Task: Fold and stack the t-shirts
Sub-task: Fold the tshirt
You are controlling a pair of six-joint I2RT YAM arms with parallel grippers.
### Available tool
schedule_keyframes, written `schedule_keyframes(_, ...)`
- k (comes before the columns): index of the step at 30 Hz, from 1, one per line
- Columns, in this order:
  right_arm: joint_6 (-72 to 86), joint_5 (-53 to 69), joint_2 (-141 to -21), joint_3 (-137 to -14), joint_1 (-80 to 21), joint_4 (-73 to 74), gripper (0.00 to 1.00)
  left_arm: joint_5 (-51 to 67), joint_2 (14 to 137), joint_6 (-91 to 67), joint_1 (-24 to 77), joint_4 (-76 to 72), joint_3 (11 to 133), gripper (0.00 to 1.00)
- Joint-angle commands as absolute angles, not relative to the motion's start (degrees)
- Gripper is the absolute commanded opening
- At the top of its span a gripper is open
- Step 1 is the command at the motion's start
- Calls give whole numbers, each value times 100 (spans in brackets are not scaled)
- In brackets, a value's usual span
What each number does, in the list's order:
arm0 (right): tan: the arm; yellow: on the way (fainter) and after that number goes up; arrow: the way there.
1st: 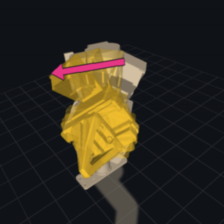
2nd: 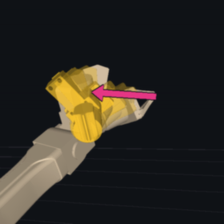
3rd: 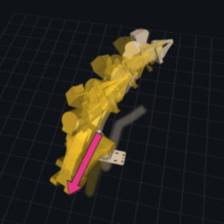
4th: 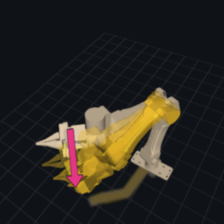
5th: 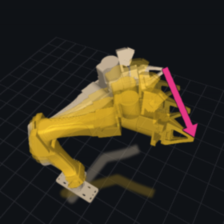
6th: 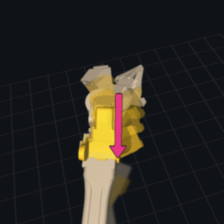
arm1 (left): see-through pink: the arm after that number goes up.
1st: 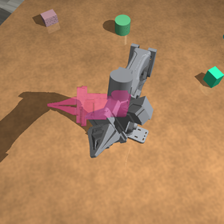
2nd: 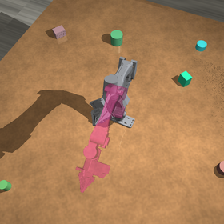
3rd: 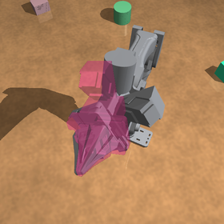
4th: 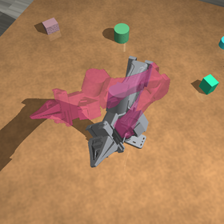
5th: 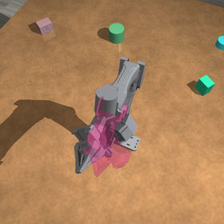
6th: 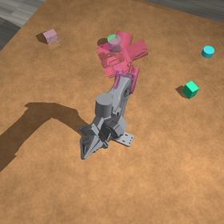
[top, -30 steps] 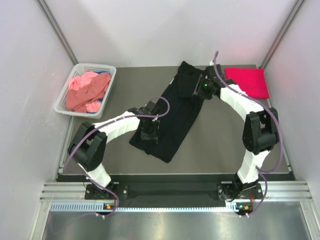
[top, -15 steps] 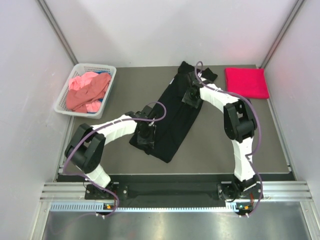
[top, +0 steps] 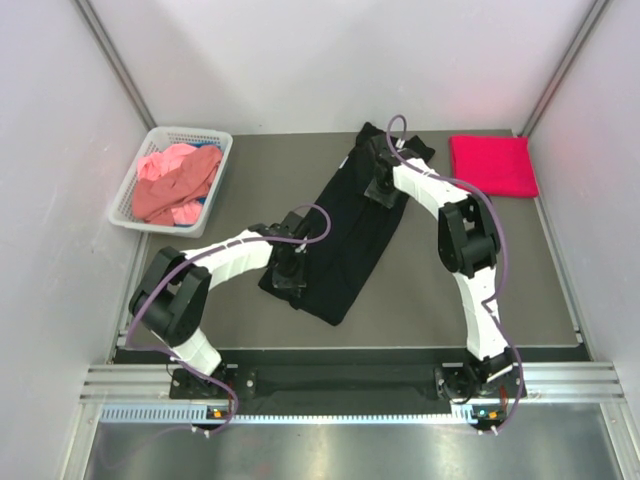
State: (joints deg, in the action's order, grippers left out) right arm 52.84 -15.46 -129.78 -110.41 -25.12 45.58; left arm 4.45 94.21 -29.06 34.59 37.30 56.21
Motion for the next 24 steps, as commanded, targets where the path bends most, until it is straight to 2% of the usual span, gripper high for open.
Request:
schedule_keyframes(1,5396,-1758,-13140,-11338,-2566,4948,34,369,9141,-2962,3419,3647,5599,0)
schedule_keyframes(15,5317,-1837,-13140,-11320,-2558,5019,29,754,8736,-3007,3419,3622,5616,0)
schedule_keyframes(16,5335,-1828,-13140,-11329,-2549,5027,29,860,8728,-2971,3410,3543,5599,2)
schedule_keyframes(17,5335,-1837,-13148,-11338,-2558,5001,29,992,8719,-2945,3419,3464,5555,7)
schedule_keyframes(18,5335,-1837,-13157,-11338,-2558,4984,29,1089,8701,-2910,3419,3306,5537,18)
schedule_keyframes(20,5326,-1819,-13175,-11338,-2549,4957,29,1335,8710,-2813,3419,3191,5502,25)
schedule_keyframes(24,5361,-1828,-13175,-11286,-2549,4975,26,1450,8885,-2690,3419,3199,5511,30)
